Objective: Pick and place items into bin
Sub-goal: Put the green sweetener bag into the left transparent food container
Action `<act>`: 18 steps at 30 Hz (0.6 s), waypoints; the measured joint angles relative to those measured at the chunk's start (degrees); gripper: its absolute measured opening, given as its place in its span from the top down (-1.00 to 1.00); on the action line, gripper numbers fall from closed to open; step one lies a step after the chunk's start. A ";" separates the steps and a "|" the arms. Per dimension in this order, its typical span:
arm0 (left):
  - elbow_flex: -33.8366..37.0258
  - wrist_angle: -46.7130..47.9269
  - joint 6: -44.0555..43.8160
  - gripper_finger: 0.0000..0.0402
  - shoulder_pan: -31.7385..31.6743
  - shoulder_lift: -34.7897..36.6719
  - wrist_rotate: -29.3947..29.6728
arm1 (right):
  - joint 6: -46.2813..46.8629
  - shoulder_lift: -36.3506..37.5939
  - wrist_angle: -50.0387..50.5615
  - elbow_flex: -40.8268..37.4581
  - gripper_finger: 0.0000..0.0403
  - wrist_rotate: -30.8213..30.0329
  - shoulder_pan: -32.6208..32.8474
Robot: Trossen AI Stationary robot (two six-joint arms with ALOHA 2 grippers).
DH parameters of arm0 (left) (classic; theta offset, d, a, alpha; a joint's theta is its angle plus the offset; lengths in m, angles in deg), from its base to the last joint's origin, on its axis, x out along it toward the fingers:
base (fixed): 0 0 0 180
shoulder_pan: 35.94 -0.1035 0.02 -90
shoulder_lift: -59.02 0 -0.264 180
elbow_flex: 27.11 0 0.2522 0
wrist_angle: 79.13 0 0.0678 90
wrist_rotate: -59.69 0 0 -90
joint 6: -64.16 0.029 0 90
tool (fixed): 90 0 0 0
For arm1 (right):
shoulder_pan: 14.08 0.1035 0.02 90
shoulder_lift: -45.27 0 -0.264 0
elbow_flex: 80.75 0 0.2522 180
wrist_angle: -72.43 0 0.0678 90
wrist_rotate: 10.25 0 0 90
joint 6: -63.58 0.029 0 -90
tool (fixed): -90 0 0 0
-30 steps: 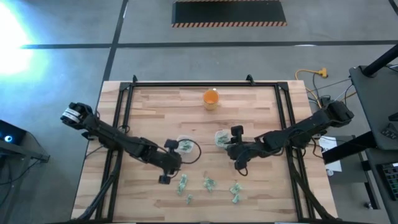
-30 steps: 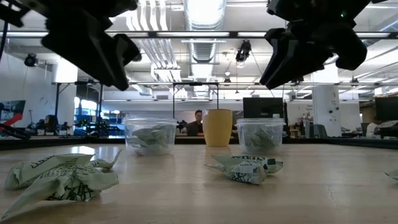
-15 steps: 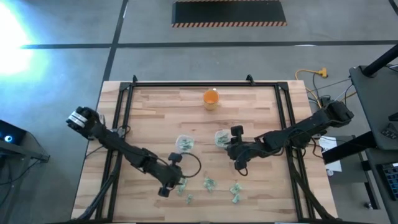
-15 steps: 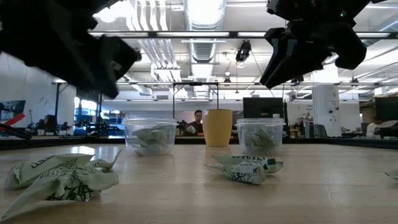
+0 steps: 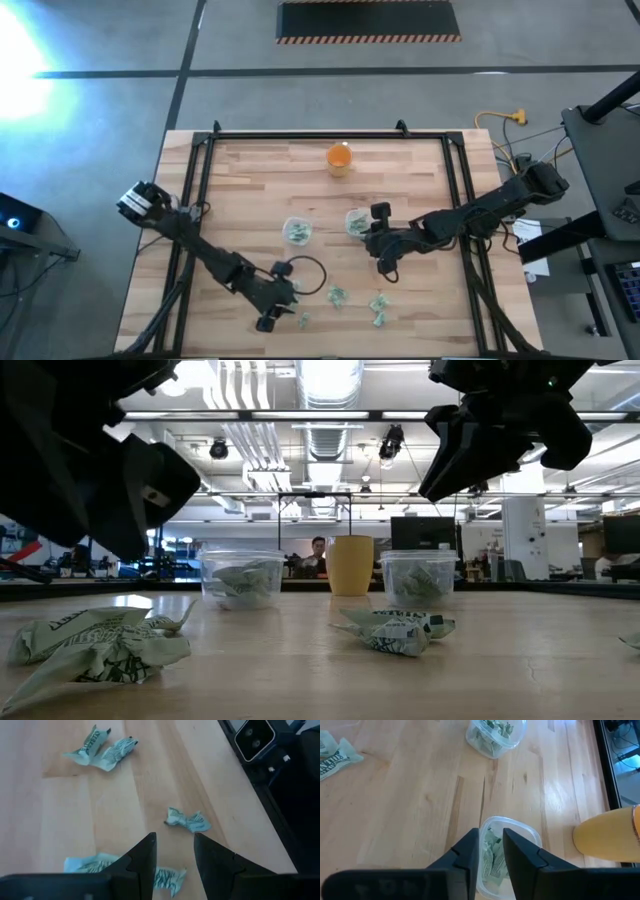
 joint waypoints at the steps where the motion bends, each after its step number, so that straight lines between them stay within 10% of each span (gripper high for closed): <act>1: -0.20 -0.55 -0.01 0.43 0.24 -0.63 0.55 | 0.00 0.00 0.00 0.00 0.62 0.00 0.00; 18: -3.08 8.50 -4.29 0.43 3.51 -6.05 8.47 | -0.44 -0.02 -0.59 0.00 0.64 0.09 0.00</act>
